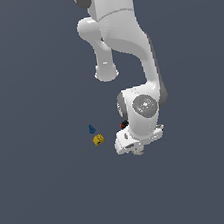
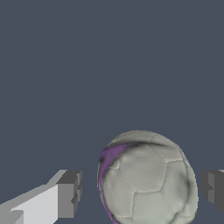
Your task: Pick up a designated object from a clutter of objects.
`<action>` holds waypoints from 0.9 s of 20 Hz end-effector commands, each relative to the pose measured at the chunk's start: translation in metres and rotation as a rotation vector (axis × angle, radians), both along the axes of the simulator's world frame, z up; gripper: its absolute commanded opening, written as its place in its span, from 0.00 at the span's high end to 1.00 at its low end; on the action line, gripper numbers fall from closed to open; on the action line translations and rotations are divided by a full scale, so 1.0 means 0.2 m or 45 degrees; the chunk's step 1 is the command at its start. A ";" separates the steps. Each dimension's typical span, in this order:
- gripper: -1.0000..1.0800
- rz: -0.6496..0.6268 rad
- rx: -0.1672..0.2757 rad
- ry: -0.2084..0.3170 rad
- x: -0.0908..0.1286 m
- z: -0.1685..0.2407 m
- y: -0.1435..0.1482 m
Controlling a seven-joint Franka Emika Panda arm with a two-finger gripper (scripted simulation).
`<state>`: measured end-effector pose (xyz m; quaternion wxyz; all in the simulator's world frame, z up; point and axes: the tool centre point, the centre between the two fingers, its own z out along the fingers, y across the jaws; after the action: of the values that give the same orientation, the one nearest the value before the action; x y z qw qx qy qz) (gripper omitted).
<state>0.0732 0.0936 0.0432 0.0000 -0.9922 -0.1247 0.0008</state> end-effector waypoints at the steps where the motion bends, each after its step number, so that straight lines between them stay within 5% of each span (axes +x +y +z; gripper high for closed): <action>1: 0.04 0.000 0.000 -0.002 0.00 -0.03 0.00; 3: 0.04 0.000 0.000 -0.002 0.01 -0.03 0.00; 4: 1.00 0.000 0.000 -0.002 0.01 -0.03 0.00; 18: 1.00 0.000 0.000 -0.002 0.00 -0.01 -0.01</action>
<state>0.0731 0.0925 0.0382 0.0000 -0.9922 -0.1248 0.0009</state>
